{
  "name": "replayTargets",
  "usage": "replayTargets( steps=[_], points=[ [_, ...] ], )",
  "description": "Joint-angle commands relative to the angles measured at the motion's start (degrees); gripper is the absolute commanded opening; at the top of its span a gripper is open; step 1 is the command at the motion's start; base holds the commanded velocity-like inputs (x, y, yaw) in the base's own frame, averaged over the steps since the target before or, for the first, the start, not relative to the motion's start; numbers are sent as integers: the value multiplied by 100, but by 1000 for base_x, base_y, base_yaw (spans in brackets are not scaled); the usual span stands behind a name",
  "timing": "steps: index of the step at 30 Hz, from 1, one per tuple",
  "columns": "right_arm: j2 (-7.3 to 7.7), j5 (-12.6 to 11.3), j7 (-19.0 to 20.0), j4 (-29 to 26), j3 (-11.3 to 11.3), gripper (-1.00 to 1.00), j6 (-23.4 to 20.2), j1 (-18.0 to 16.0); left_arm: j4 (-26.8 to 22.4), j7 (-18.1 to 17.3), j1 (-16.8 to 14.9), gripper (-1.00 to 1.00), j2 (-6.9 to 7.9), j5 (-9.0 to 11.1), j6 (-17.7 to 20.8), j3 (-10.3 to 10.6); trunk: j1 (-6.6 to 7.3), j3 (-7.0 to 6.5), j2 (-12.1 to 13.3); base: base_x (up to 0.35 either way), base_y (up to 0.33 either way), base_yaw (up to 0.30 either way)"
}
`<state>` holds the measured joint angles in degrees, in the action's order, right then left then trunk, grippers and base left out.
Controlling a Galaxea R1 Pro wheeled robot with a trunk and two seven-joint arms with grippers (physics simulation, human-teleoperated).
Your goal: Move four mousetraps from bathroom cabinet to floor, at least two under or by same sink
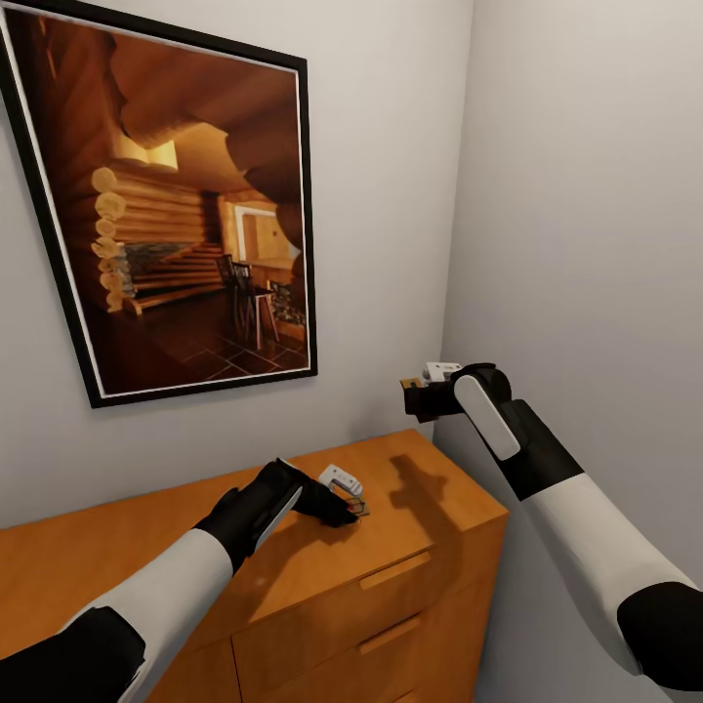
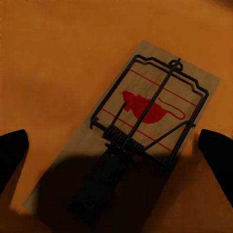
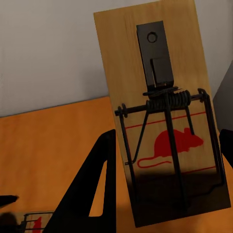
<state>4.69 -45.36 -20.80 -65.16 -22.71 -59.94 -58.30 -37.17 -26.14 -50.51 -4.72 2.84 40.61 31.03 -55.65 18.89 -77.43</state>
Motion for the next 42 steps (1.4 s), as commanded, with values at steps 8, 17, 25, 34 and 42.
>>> replayTargets(
  steps=[8,17,25,34,42],
  points=[
    [6,-69,-47,-5,-14,-100,-6,-6,435,4,-3,-100,0,-20,32,17,-1,9,-4,0,0,0],
    [6,-69,-47,-5,-14,-100,-6,-6,424,4,-3,-100,-2,-30,26,17,-1,9,-4,0,0,0],
    [6,-69,-47,-5,-14,-100,-6,-6,43,8,-3,-100,4,-42,82,17,-1,9,-4,0,0,0],
    [6,-69,-47,-5,-14,-100,-6,-6,-1749,13,-3,-100,121,-68,1254,-63,-1,9,-4,0,0,0],
    [6,-69,-47,-5,-14,-100,-6,-6,-2446,21,-3,-100,178,-85,1825,-356,-1,9,-4,0,0,0]
  ],
)
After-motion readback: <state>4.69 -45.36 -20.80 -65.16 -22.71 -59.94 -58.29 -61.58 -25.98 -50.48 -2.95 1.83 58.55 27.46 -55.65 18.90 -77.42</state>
